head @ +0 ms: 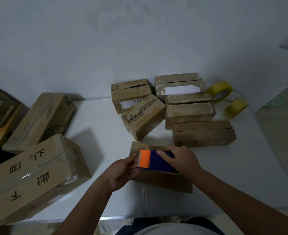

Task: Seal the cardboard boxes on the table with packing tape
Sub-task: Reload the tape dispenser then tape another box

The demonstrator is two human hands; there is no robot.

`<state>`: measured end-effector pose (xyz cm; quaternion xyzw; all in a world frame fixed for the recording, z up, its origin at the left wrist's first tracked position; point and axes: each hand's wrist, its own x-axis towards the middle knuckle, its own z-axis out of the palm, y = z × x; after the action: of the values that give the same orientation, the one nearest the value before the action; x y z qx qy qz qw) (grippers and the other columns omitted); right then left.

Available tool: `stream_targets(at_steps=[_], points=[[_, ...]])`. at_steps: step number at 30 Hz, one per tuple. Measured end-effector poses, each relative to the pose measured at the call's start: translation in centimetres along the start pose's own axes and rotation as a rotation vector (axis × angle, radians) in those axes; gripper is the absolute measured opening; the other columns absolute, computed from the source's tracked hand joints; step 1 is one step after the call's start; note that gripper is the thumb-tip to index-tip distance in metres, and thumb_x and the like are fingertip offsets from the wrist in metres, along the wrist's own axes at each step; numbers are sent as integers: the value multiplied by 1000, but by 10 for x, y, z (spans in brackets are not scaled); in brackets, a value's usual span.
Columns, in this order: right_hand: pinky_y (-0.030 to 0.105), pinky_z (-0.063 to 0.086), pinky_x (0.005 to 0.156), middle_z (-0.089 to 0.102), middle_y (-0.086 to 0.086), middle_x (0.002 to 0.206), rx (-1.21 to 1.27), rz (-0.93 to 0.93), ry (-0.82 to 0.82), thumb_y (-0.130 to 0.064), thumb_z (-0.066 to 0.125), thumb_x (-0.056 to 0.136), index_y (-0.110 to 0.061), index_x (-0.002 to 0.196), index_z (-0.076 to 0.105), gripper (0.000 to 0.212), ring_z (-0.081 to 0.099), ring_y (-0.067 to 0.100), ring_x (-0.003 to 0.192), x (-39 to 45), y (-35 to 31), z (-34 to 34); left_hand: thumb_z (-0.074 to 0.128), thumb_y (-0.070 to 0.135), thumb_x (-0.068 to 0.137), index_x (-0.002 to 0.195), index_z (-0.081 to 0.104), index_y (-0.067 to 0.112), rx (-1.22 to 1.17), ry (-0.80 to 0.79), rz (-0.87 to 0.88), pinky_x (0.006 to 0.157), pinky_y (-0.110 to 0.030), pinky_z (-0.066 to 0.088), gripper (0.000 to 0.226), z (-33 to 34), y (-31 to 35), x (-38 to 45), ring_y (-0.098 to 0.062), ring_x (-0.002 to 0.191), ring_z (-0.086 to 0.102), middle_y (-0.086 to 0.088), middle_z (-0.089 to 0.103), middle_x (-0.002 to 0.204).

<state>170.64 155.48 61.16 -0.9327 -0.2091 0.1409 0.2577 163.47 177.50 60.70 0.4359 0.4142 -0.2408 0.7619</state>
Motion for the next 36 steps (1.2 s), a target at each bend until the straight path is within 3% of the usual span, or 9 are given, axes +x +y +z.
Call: stream_targets(at_steps=[5, 8, 12, 15, 18, 23, 27, 31, 36], points=[[11, 32, 53, 50, -15, 66, 27, 11, -15, -57, 43, 95, -26, 88, 55, 34, 51, -3, 59, -2, 0, -3, 64, 20, 93, 94, 72, 7, -19, -21, 44, 66, -24, 51, 15, -1, 2, 0, -12, 70, 67, -7, 71, 83], [13, 37, 56, 56, -13, 72, 55, 35, -17, -58, 43, 94, -25, 89, 58, 37, 54, -1, 64, 0, 1, -3, 64, 17, 93, 98, 73, 6, -32, 1, 92, 64, -23, 51, 15, -2, 2, 1, -11, 68, 67, -6, 72, 84], [19, 45, 59, 63, -6, 73, 245, 76, 1, -59, 45, 92, -19, 83, 64, 44, 59, 3, 64, 2, 4, -12, 60, 13, 96, 108, 69, 2, -34, 21, 104, 77, -28, 54, 19, 1, -2, 5, -17, 83, 71, -13, 74, 98], [28, 43, 59, 62, 4, 65, 564, 192, 42, -57, 46, 89, -10, 74, 62, 52, 58, 12, 58, 0, 6, -19, 53, 13, 100, 117, 66, 0, 6, -60, 62, 90, -31, 54, 25, 12, -7, 4, -24, 104, 70, -15, 72, 113], [34, 42, 66, 59, 18, 72, 832, 331, 43, -59, 49, 87, 7, 83, 60, 67, 57, 27, 67, -1, 10, -20, 48, 15, 103, 121, 65, 2, 53, -142, 42, 93, -32, 53, 28, 26, -5, -1, -23, 109, 69, -12, 72, 117], [33, 43, 64, 62, 23, 78, 844, 320, 41, -63, 46, 83, 2, 87, 64, 67, 59, 27, 68, -7, 9, -20, 44, 16, 104, 118, 68, 4, 127, -211, 37, 91, -29, 53, 30, 42, 4, -6, -20, 109, 69, -10, 72, 116], [33, 41, 61, 61, 19, 72, 862, 315, 64, -61, 48, 84, 1, 83, 63, 64, 57, 26, 65, -11, 9, -18, 45, 14, 104, 118, 67, 1, 154, -206, 33, 87, -28, 56, 29, 42, 10, -5, -22, 109, 69, -12, 72, 115], [34, 42, 62, 63, 25, 78, 865, 295, 72, -60, 48, 84, 0, 84, 65, 62, 58, 26, 66, -14, 7, -18, 54, 9, 99, 115, 68, -1, 182, -191, 16, 87, -28, 57, 24, 45, 9, -2, -23, 105, 69, -16, 72, 114], [27, 42, 57, 59, 12, 66, 863, 312, 102, -57, 46, 86, 2, 83, 63, 62, 56, 22, 61, -16, 4, -19, 63, 10, 94, 115, 70, 4, 324, -149, 88, 69, -23, 56, 23, 49, 5, -5, -18, 89, 70, -15, 73, 111]])
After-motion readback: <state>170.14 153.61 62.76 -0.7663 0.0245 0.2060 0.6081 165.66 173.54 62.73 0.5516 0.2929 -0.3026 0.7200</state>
